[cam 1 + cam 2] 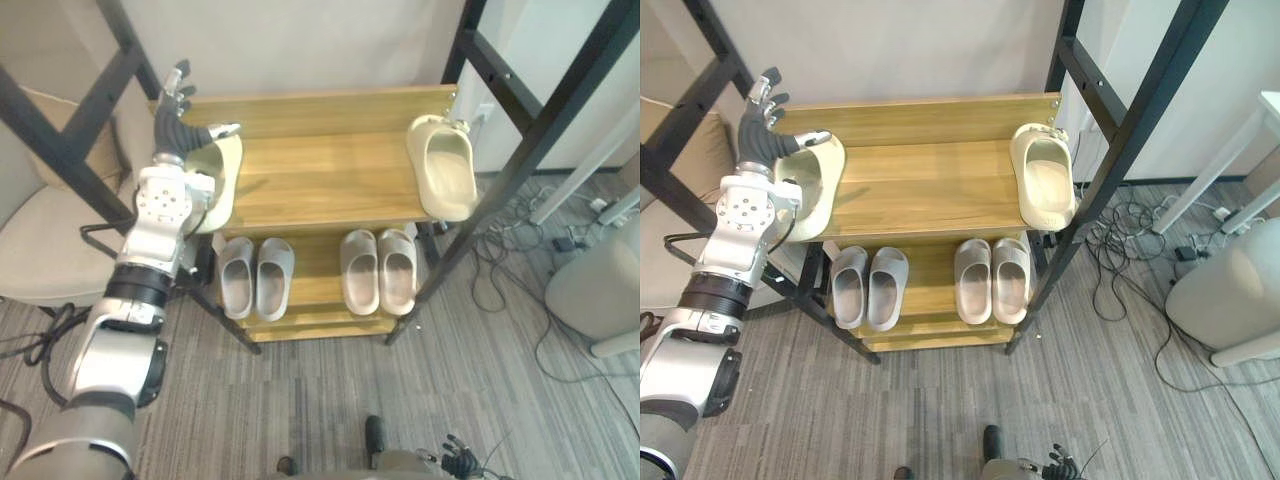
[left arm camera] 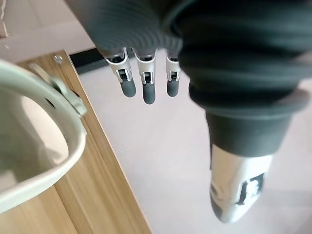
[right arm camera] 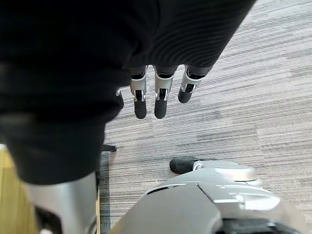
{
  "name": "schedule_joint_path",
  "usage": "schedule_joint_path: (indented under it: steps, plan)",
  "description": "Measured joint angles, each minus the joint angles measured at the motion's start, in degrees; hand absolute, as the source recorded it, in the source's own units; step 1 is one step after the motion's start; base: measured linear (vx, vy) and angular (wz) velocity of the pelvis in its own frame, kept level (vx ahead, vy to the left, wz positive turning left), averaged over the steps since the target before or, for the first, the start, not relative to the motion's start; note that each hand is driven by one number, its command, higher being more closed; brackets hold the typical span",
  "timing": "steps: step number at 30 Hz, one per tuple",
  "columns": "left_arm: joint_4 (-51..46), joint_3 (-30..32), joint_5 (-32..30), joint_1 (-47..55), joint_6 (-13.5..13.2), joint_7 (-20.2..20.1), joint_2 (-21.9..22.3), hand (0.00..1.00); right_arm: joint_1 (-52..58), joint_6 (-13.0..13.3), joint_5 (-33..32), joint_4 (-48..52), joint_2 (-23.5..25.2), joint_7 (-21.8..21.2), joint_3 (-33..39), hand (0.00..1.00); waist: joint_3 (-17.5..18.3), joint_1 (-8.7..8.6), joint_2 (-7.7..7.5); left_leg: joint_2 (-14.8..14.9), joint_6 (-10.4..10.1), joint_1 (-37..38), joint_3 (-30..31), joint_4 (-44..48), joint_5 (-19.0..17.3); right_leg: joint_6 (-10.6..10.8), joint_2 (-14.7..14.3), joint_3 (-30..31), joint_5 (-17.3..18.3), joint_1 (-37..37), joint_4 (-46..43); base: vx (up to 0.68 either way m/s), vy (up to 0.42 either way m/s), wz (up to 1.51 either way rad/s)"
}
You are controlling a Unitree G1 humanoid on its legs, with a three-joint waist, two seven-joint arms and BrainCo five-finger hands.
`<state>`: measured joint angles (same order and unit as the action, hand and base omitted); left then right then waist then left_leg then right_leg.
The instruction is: Organize the slippers on the shoe rack
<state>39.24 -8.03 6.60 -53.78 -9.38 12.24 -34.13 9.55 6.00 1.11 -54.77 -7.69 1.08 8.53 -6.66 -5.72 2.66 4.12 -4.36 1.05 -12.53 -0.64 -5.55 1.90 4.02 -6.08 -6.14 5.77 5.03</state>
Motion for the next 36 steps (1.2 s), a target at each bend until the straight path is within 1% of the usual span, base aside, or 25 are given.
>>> schedule_joint_path:
  steps: [4,9,12,14,20,23,30,33,36]
  plan:
    - [4.23,-0.68,-3.6,-1.55,1.33,-0.09,-0.59,0.0,-0.66,0.08,-0.1,0.29,0.31,0.07,-0.23,0.0,-0.52,-0.09,0.31,-0.25,0.36,-1.75,-1.09,1.03,-0.25,0.17,0.2,0.97,-0.6,1.86,0.0,-0.04,-0.025,-0.12]
    - [6.17,-0.8,-6.15,-3.39,1.62,-0.1,-1.2,0.0,-0.57,0.48,-0.1,0.54,0.38,0.43,-0.23,0.0,-0.9,-0.01,0.75,-0.17,0.32,-2.44,-1.62,1.92,-0.55,0.19,0.2,1.79,-1.0,2.41,-0.01,-0.04,-0.029,-0.06]
    - [6.6,-0.89,-7.36,-3.64,2.5,-0.14,-1.23,0.0,0.04,0.72,-0.11,1.84,0.36,1.22,-0.23,0.0,-1.18,0.04,1.23,-0.17,0.31,-2.4,-1.78,1.93,-0.55,0.03,0.19,2.01,-1.25,2.45,-0.01,-0.05,-0.023,-0.03]
    - [6.6,-0.92,-8.7,-3.65,2.54,-0.16,-1.44,0.0,0.06,0.75,-0.11,1.89,0.37,1.34,-0.23,0.0,-1.2,0.11,1.28,-0.13,0.31,-2.4,-1.72,1.96,-0.55,0.05,0.16,2.01,-1.34,2.44,-0.01,-0.05,-0.028,-0.01]
    - [6.6,-0.94,-9.96,-3.79,2.55,-0.16,-3.66,0.0,0.05,0.77,-0.1,1.7,0.3,1.42,-0.24,0.0,-1.18,0.15,1.47,-0.08,0.28,-2.41,-0.97,2.1,-0.52,0.04,0.13,1.43,-1.39,2.17,-0.01,-0.03,-0.025,0.04]
    - [6.6,-0.94,-10.49,-4.05,2.55,-0.16,-4.45,0.0,0.03,0.77,-0.09,1.42,0.23,1.5,-0.27,0.0,-1.17,0.59,1.48,-0.16,0.28,-2.69,-0.56,2.57,-0.52,0.04,0.26,0.98,-1.39,2.01,-0.01,-0.02,-0.018,0.07]
    - [6.59,-0.9,-11.16,-4.06,2.58,0.09,-5.21,0.0,-0.03,1.14,-0.12,0.62,-0.23,1.74,-1.22,0.0,-1.15,0.99,1.52,-0.41,0.32,-2.89,1.27,3.35,-0.5,0.03,0.67,-0.11,-1.4,1.05,0.0,-0.03,-0.014,0.11]
    - [6.59,-0.86,-13.52,-4.06,2.71,0.25,-5.85,0.0,-0.05,1.32,-0.95,-0.03,-0.41,1.84,-1.52,0.0,-1.15,1.43,1.52,-0.53,0.37,-2.88,1.47,3.42,-0.46,0.0,0.77,-0.09,-1.58,1.01,0.0,-0.05,-0.013,0.01]
    - [6.6,-0.86,-17.27,-4.06,3.4,0.29,-6.05,0.0,-0.05,1.34,-1.17,-0.14,-0.49,1.99,-1.74,0.0,-1.15,1.55,1.51,-0.61,0.44,-2.9,1.66,3.42,-0.4,0.04,0.83,-0.1,-1.66,1.0,0.01,-0.04,-0.014,0.01]
